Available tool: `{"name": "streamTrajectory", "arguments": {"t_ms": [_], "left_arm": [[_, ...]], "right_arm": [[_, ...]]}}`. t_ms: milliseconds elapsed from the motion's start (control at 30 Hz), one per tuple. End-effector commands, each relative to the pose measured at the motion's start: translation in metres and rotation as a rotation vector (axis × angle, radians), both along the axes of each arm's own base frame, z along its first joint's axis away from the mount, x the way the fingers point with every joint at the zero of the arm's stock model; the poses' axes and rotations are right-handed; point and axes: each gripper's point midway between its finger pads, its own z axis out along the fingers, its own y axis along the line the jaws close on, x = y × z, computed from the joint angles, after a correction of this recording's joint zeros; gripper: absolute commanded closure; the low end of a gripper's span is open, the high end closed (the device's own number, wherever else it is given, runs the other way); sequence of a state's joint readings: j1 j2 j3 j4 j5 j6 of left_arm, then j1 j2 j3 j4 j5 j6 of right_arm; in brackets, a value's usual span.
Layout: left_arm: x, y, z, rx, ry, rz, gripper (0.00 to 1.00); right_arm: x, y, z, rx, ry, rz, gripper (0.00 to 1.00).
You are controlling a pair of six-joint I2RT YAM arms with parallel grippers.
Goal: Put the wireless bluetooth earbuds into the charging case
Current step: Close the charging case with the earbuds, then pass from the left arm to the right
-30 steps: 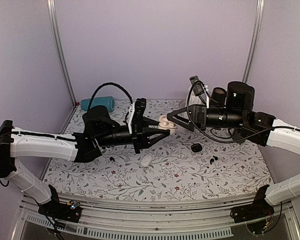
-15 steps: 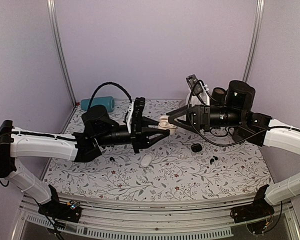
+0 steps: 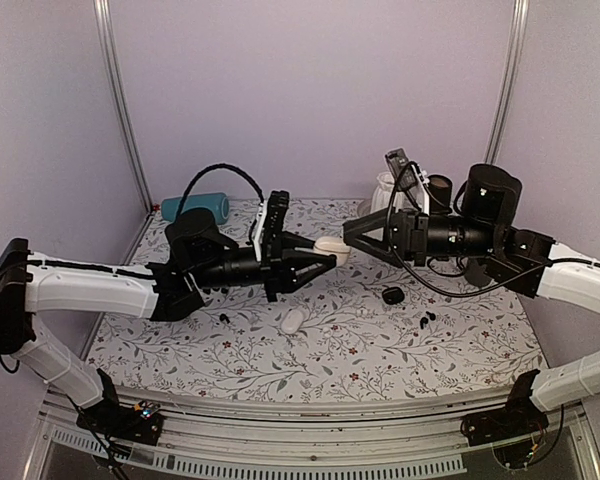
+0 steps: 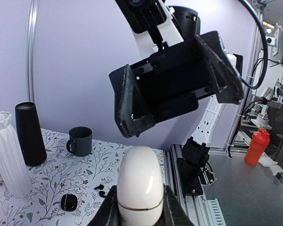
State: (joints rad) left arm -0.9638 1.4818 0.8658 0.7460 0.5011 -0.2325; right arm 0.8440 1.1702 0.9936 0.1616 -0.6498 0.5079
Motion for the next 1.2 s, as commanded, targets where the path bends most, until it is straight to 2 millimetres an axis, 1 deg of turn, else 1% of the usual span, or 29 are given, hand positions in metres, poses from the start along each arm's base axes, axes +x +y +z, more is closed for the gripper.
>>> {"name": "streamTrajectory", "arguments": {"t_ms": [0, 67, 167, 333, 500, 633, 867, 933, 1000, 1033, 1100, 1133, 1167], "left_arm": [[0.003, 0.001, 0.015, -0.046, 0.002, -0.026, 1.0], [0.002, 0.001, 0.017, -0.056, 0.022, -0.043, 1.0], [0.0, 0.001, 0.023, -0.079, 0.049, -0.082, 1.0], [0.003, -0.001, 0.029, -0.095, 0.105, -0.118, 1.0], [0.004, 0.0, 0.033, -0.121, 0.159, -0.165, 1.0], [0.005, -0.001, 0.033, -0.124, 0.175, -0.176, 1.0], [0.008, -0.003, 0.028, -0.115, 0.198, -0.179, 1.0], [0.008, -0.003, 0.026, -0.112, 0.205, -0.18, 1.0], [0.008, -0.004, 0.024, -0.108, 0.21, -0.183, 0.97], [0.009, -0.004, 0.024, -0.107, 0.211, -0.183, 0.95], [0.01, -0.004, 0.023, -0.105, 0.213, -0.18, 0.91], [0.011, -0.003, 0.023, -0.104, 0.213, -0.177, 0.87], [0.012, -0.003, 0.022, -0.102, 0.216, -0.172, 0.81]], "right_arm": [[0.015, -0.009, -0.013, -0.044, -0.03, -0.12, 0.32], [0.016, -0.008, -0.02, -0.059, -0.033, -0.121, 0.34], [0.016, -0.004, -0.027, -0.068, -0.035, -0.108, 0.4], [0.012, -0.002, -0.023, -0.04, -0.057, -0.107, 0.44], [0.013, 0.0, -0.024, -0.039, -0.068, -0.11, 0.57], [0.014, -0.001, -0.023, -0.033, -0.068, -0.121, 0.64], [0.015, -0.002, -0.025, -0.016, -0.051, -0.129, 0.71], [0.016, -0.001, -0.027, -0.017, -0.044, -0.132, 0.75], [0.016, -0.001, -0.026, -0.01, -0.041, -0.133, 0.79], [0.017, -0.001, -0.027, -0.008, -0.034, -0.14, 0.84], [0.019, -0.002, -0.027, -0.004, -0.026, -0.155, 0.9], [0.021, -0.003, -0.026, -0.001, -0.023, -0.164, 0.92], [0.021, -0.004, -0.026, 0.002, -0.018, -0.171, 0.94]]}}
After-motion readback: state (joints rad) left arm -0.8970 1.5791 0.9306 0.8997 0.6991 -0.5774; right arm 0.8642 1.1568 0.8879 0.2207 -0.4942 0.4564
